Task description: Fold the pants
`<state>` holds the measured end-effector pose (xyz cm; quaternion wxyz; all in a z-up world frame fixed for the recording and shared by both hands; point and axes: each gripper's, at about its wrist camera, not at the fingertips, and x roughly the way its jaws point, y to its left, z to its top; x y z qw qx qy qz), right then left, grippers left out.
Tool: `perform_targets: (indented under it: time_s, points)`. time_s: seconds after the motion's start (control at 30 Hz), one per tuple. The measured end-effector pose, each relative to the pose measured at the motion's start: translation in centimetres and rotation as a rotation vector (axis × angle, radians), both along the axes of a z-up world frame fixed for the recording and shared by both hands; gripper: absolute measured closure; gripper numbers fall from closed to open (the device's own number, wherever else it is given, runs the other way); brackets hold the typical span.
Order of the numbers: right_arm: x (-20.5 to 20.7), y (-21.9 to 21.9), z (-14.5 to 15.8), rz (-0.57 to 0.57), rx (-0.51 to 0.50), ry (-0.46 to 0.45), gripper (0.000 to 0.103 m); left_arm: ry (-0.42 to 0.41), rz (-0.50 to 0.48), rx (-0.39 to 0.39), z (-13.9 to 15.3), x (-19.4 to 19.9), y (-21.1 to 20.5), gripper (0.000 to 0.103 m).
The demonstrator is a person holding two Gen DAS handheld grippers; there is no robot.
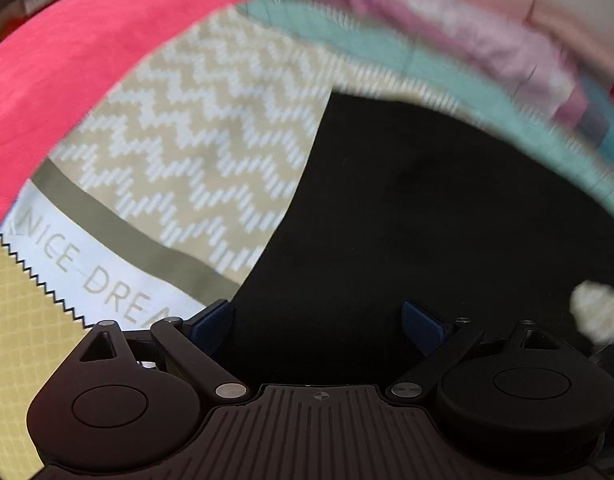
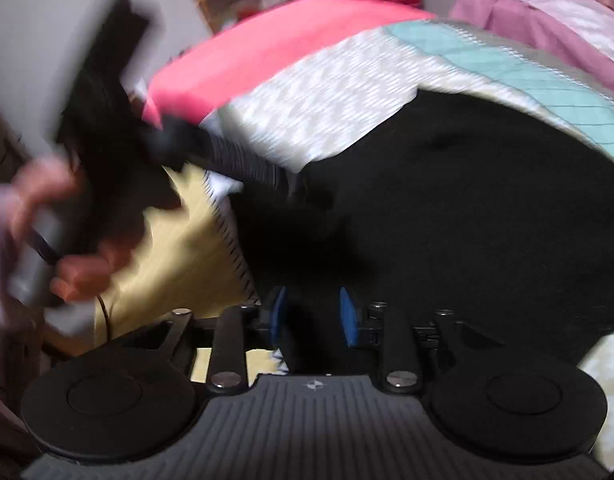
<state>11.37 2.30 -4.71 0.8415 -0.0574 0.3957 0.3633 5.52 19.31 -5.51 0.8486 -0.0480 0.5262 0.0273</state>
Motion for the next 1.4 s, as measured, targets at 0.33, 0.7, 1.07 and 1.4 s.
perform_targets:
  time_s: [0.33,0.7,1.07,1.4]
  points:
    - [14.1,8.2,-3.7,-0.054,-0.120,-0.140,0.065,-0.051,-0.040,0.089,-0.8,-1.6,0.7,0.000]
    - [9.7,6.9,-2.2,-0.134,-0.083,-0.171,0.036,-0.076,-0.052,0.095,-1.0,-1.8,0.7,0.000]
    - [4.6,1.2,1.9,-0.305,0.014,-0.121,0.034,0.003,-0.075,0.094,1.0,0.2,1.2,0.000]
    - [-10.6,-1.3,-4.1,-0.325,-0.101,0.050,0.037,-0.055,-0.344,0.057,1.4,3.3,-8.0,0.000]
